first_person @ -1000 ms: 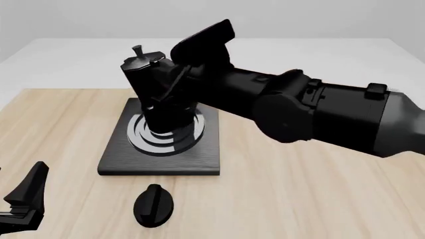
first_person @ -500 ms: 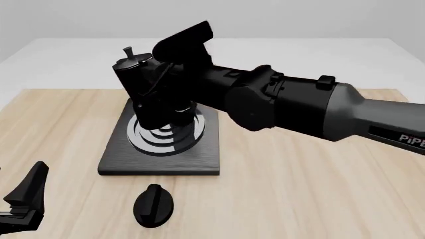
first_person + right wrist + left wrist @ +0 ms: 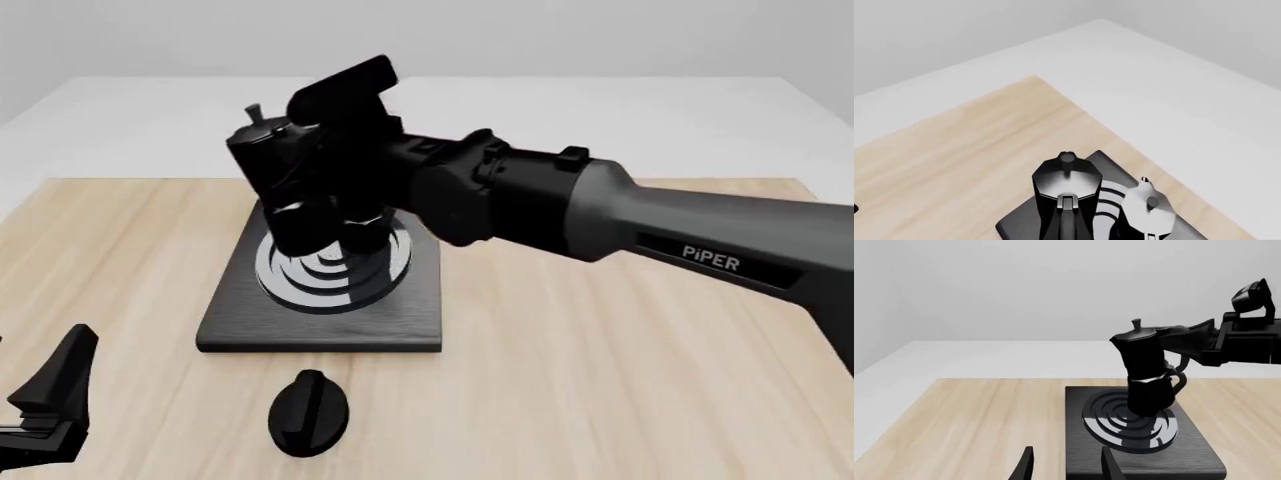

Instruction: Put both moka pots on the stove.

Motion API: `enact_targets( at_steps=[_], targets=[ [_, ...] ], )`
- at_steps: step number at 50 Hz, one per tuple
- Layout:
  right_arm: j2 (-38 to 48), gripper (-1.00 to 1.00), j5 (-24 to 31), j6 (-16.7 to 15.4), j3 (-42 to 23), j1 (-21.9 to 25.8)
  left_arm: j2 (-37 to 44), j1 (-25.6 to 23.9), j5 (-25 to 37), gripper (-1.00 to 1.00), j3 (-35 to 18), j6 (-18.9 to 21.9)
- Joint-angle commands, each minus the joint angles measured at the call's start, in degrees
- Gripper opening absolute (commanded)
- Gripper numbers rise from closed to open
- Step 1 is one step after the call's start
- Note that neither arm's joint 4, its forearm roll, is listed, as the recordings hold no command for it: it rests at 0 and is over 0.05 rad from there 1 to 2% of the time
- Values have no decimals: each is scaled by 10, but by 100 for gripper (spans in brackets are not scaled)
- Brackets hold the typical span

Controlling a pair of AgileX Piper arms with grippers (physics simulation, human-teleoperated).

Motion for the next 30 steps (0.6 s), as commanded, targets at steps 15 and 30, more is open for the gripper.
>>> enact_targets(
  at_steps=[15,30],
  targets=[
    [55,-100,12,6,-81,-4,0,0,0,100,0,0],
    [106,-100,26,10,-125,-9,0,0,0,100,0,0]
  ],
)
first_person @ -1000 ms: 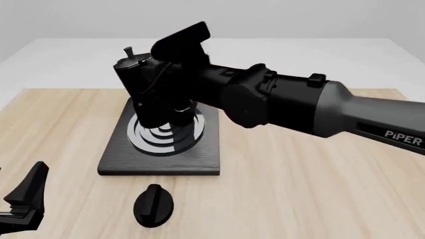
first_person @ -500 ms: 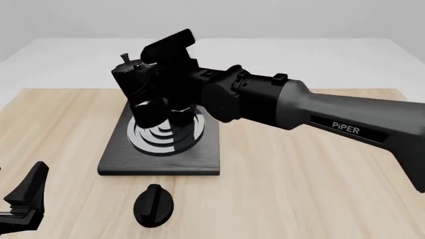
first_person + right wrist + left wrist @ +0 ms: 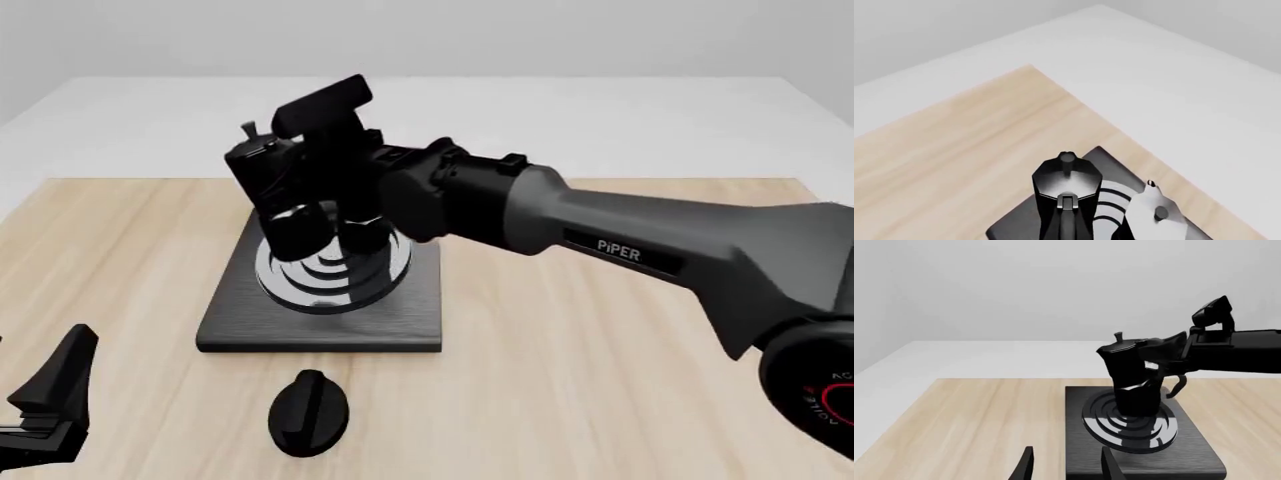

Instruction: Put both moka pots on the stove.

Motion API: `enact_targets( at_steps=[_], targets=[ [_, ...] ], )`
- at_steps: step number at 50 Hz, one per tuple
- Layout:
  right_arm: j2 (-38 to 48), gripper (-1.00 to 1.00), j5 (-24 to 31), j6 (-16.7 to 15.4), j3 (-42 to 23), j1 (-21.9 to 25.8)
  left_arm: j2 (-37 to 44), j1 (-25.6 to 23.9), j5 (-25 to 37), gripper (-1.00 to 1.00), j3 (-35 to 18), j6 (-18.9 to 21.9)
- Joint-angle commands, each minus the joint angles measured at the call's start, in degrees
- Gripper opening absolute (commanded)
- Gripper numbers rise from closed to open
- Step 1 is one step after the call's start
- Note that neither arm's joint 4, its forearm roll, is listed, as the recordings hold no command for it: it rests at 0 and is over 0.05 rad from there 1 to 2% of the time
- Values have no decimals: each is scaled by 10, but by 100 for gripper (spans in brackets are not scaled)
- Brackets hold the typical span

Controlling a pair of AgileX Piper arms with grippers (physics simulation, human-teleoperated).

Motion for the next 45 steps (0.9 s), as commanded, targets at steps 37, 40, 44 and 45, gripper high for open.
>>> enact_targets(
  at_steps=[37,40,44,45],
  targets=[
    [60,-100,3,16,-57,-12,0,0,0,100,0,0],
    [61,-100,3,16,-57,-13,0,0,0,100,0,0],
    [63,-100,4,17,-59,-13,0,0,0,100,0,0],
    [63,-100,4,17,-59,-13,0,0,0,100,0,0]
  ],
)
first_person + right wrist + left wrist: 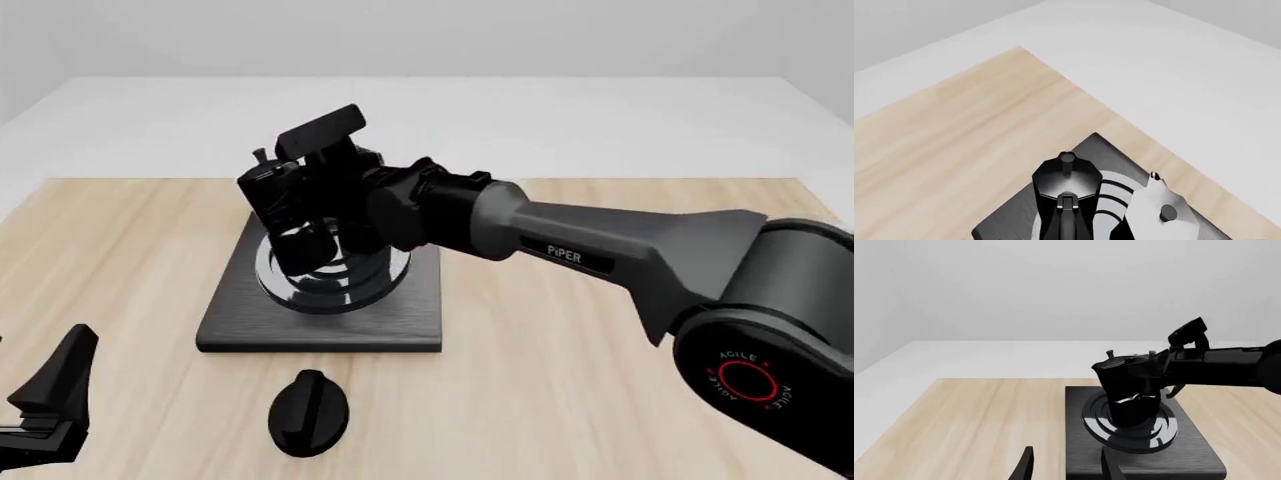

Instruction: Put both moka pots on the stove.

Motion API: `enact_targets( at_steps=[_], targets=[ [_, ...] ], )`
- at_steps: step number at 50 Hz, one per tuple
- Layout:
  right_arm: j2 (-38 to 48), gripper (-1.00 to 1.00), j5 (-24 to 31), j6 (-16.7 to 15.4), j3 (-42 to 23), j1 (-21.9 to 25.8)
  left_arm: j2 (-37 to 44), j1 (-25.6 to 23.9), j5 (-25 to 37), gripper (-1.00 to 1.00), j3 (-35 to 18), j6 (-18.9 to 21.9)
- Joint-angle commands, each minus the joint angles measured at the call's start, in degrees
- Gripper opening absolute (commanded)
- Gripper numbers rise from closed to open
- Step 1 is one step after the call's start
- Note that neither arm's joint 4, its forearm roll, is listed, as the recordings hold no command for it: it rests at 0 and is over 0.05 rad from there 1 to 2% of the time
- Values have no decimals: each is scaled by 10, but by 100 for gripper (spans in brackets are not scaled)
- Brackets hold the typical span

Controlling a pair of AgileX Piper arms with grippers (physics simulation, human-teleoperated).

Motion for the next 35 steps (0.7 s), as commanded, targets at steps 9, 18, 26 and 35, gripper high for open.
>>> enact_targets(
  at_steps=[9,18,26,35],
  targets=[
    [-2,-100,-7,8,-15,0,0,0,0,100,0,0],
    [-4,-100,-8,9,-11,1,0,0,0,100,0,0],
    [-3,-100,-11,11,-6,-2,0,0,0,100,0,0],
    [-4,-100,-12,12,2,-6,0,0,0,100,0,0]
  ],
)
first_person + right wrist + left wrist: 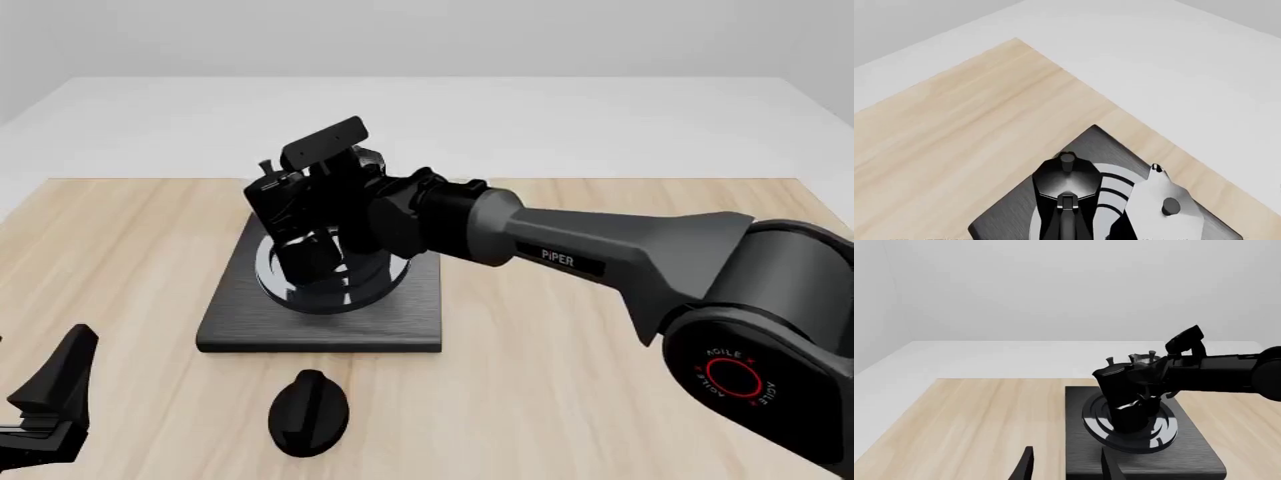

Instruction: Put both moka pots on the stove.

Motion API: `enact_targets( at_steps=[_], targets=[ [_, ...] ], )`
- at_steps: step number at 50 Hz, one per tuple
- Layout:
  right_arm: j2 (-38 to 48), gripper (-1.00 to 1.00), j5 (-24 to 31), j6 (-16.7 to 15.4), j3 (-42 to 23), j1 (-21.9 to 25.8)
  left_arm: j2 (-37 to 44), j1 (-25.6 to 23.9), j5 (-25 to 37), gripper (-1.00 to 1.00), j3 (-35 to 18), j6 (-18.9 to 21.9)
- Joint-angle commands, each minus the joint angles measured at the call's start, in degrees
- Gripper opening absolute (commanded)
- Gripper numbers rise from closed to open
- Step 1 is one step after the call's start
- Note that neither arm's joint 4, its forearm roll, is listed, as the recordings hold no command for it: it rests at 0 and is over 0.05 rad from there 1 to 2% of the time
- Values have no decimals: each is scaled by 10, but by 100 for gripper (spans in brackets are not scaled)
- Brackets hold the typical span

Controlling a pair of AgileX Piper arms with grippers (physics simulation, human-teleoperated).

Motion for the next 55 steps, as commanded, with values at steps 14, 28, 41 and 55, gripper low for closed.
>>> enact_targets(
  at_steps=[14,28,41,55],
  targets=[
    [-14,-100,-10,8,1,-2,0,0,0,100,0,0],
    [-11,-100,-12,10,5,-1,0,0,0,100,0,0],
    [-32,-100,-26,18,46,7,0,0,0,100,0,0],
    [-73,-100,-49,28,111,11,0,0,0,100,0,0]
  ],
)
